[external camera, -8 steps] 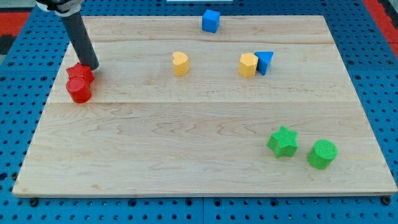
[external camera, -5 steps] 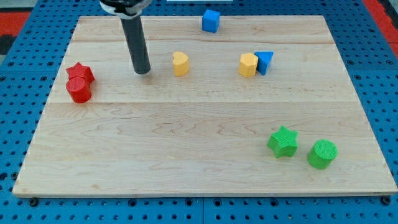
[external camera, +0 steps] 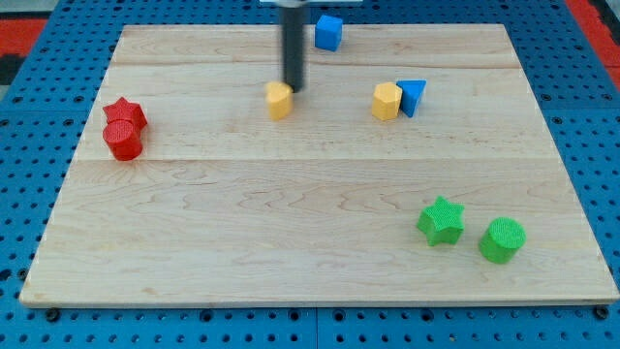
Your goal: Push yellow hexagon to the right of yellow heart
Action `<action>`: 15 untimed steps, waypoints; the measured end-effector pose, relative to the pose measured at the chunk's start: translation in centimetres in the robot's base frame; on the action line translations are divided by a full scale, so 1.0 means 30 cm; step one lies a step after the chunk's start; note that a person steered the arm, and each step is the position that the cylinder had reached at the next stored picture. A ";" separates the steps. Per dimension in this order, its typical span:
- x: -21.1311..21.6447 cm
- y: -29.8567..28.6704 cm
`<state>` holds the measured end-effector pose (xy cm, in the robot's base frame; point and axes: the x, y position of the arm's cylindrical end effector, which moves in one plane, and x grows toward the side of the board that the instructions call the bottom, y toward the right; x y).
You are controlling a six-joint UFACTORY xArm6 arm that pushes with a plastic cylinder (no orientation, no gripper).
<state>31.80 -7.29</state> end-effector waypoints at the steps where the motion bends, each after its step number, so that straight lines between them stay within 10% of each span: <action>1: 0.166 -0.060; 3: 0.149 -0.136; 5: 0.050 0.474; 10: 0.293 0.940; 12: 0.294 0.459; 14: 0.425 0.875; 15: 0.453 0.670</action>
<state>45.40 12.82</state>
